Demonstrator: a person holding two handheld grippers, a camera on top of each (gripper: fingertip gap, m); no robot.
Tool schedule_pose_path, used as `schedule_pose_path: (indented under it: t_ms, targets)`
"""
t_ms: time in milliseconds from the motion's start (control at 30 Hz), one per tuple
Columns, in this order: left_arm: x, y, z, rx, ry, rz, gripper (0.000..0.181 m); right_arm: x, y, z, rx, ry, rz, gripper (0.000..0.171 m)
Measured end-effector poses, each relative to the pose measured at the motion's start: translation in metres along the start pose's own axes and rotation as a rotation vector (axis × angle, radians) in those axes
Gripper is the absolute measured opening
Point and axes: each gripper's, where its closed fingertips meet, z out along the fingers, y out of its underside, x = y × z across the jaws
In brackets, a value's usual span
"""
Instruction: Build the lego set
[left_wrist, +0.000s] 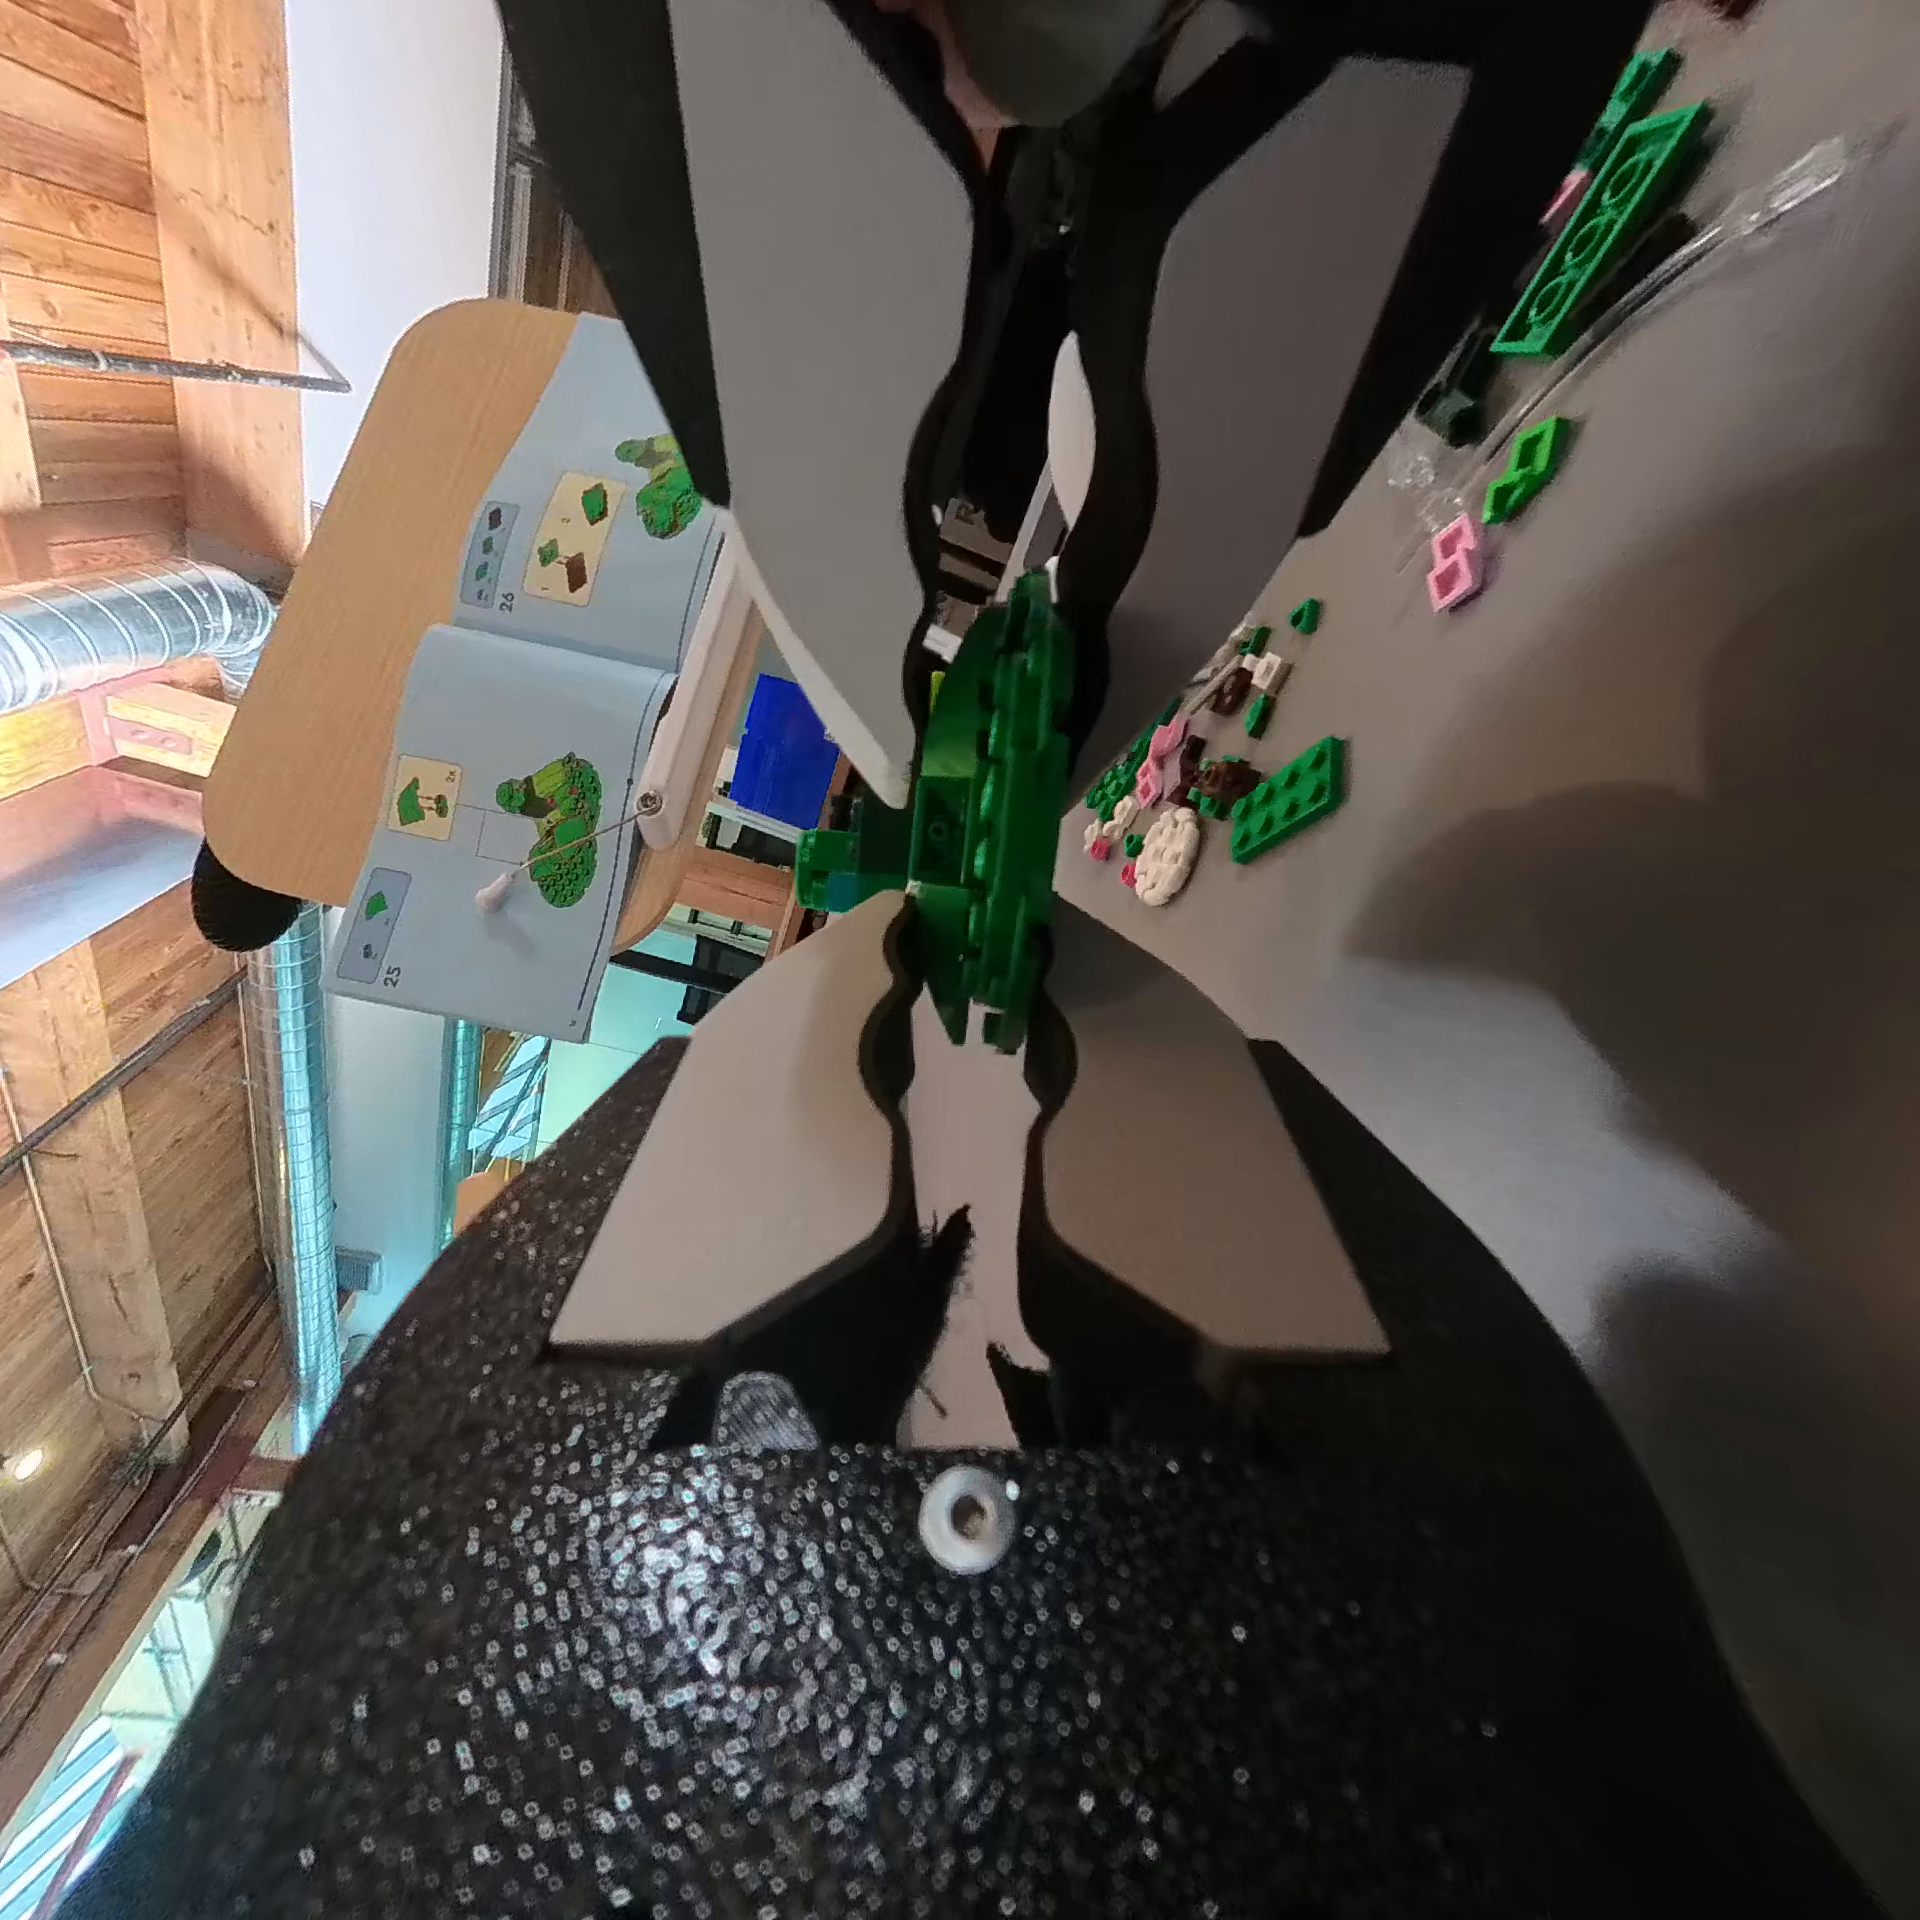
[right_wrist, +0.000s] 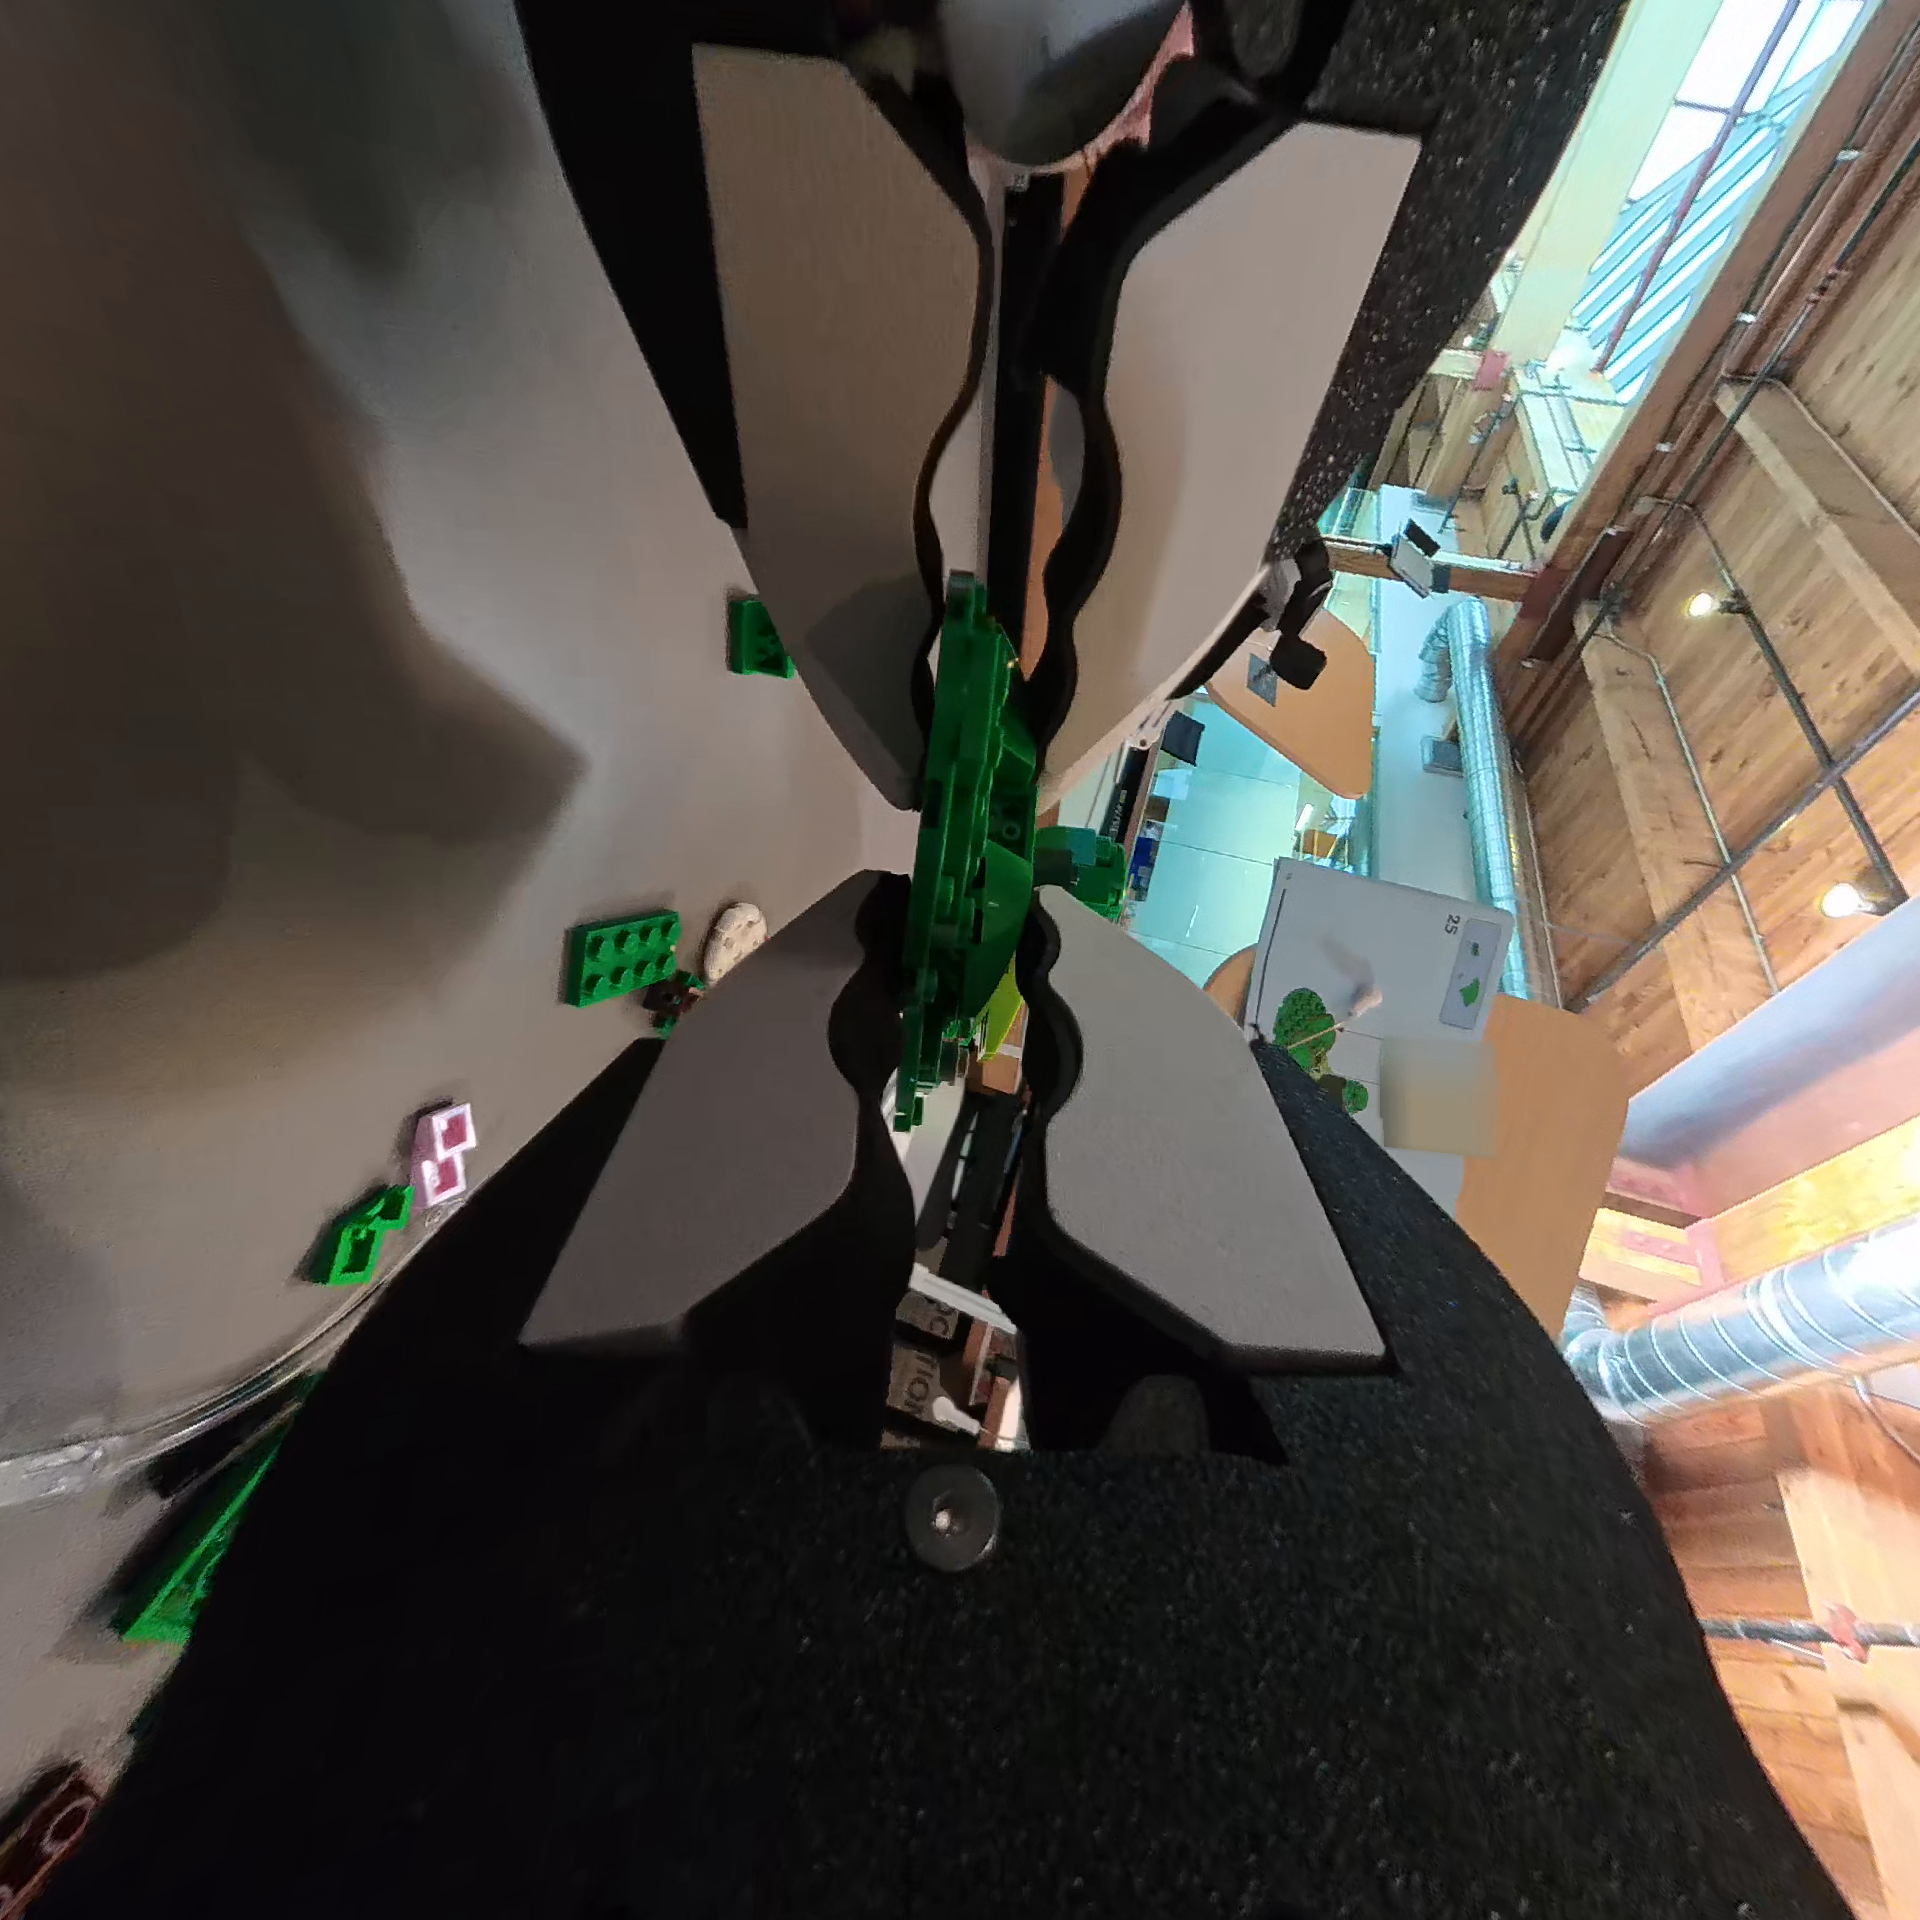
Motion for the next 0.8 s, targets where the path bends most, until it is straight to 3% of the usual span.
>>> schedule_pose_path:
  t_ms: [267, 400, 633, 800]
  targets:
    - [0.0038, 0.0014, 0.002, -0.004, 0.032, -0.013, 0.016, -0.0053, -0.0007, 0.0017, -0.001, -0.032, 0.094, 0.021]
    - [0.0045, 0.0016, 0.0023, -0.002, 0.039, -0.018, 0.016, -0.0027, -0.0013, 0.0008, 0.015, -0.036, 0.148, 0.037]
    - [0.004, 0.0005, 0.0019, 0.013, 0.048, -0.047, 0.017, -0.0039, -0.0035, -0.0029, 0.035, -0.017, 0.095, 0.02]
    - [0.0039, 0.0, 0.0011, 0.022, 0.052, -0.059, 0.016, -0.0036, -0.004, -0.0036, 0.053, -0.006, 0.136, 0.019]
